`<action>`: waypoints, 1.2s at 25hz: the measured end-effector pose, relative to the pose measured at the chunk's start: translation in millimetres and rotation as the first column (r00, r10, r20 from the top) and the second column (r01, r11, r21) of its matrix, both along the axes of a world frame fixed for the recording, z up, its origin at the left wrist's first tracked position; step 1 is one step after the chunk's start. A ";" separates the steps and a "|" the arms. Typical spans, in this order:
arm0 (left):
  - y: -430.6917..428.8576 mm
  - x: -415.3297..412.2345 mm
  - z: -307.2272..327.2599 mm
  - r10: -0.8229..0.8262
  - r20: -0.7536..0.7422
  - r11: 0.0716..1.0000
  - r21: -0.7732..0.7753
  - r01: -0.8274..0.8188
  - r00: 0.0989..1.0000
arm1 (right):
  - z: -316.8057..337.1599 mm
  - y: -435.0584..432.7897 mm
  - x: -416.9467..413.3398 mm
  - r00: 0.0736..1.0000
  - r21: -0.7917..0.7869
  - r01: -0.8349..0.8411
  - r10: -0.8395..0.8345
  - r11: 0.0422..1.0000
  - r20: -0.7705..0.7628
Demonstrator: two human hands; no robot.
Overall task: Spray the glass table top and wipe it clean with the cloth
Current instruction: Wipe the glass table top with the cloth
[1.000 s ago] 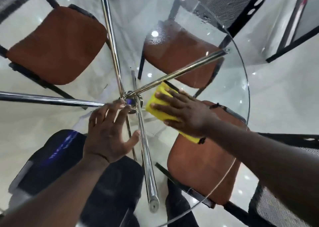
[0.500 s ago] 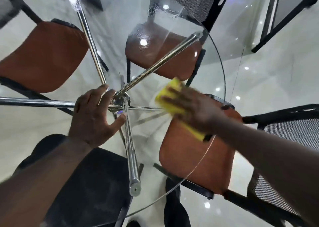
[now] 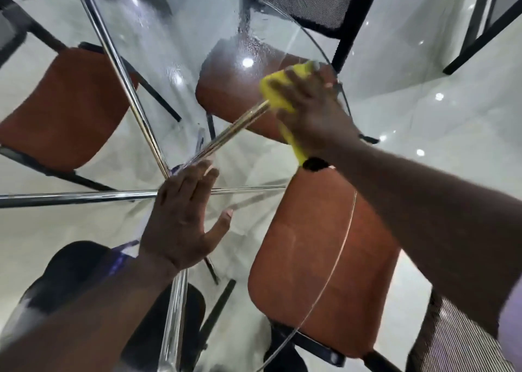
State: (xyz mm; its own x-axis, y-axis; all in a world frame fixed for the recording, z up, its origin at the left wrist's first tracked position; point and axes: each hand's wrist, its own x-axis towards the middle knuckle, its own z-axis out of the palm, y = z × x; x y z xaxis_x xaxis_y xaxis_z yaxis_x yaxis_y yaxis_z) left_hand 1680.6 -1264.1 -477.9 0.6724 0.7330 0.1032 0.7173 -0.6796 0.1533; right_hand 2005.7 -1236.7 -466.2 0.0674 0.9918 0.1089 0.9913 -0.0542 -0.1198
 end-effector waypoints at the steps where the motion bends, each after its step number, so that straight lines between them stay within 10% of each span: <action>1: 0.5 1.0 0.4 0.006 -0.010 1.000 0.002 -0.006 1.000 | 3.3 4.1 23.6 0.982 0.001 0.176 -0.175 0.984 -0.076; 5: -3.3 4.1 2.0 0.006 -0.048 1.000 0.007 -0.005 0.999 | 17.0 -62.9 -33.3 0.892 -0.082 0.405 -0.413 0.911 -0.185; 9: -1.1 4.9 3.9 0.008 -0.061 1.000 0.018 -0.007 0.998 | 7.4 -77.7 -69.3 0.977 -0.111 -0.201 0.192 0.973 -0.088; 14: -1.0 2.2 2.4 -0.003 -0.056 1.000 0.010 0.003 0.998 | 14.4 -6.6 12.1 0.878 -0.092 0.406 -0.416 0.909 -0.238; 20: -2.2 -1.5 5.4 0.017 -0.011 0.999 -0.034 -0.017 1.000 | 16.7 -135.4 -78.3 0.865 -0.165 0.445 -0.470 0.880 -0.174; 26: -11.5 -32.7 12.4 0.044 0.225 0.996 -0.080 -0.027 0.973 | 18.1 -239.4 -188.1 0.990 -0.233 -0.140 0.127 0.962 -0.068; 30: -55.8 -166.4 15.9 0.232 0.033 0.972 -0.034 -0.231 0.972 | 17.5 -187.4 -140.2 0.919 -0.166 -0.379 0.391 0.910 0.046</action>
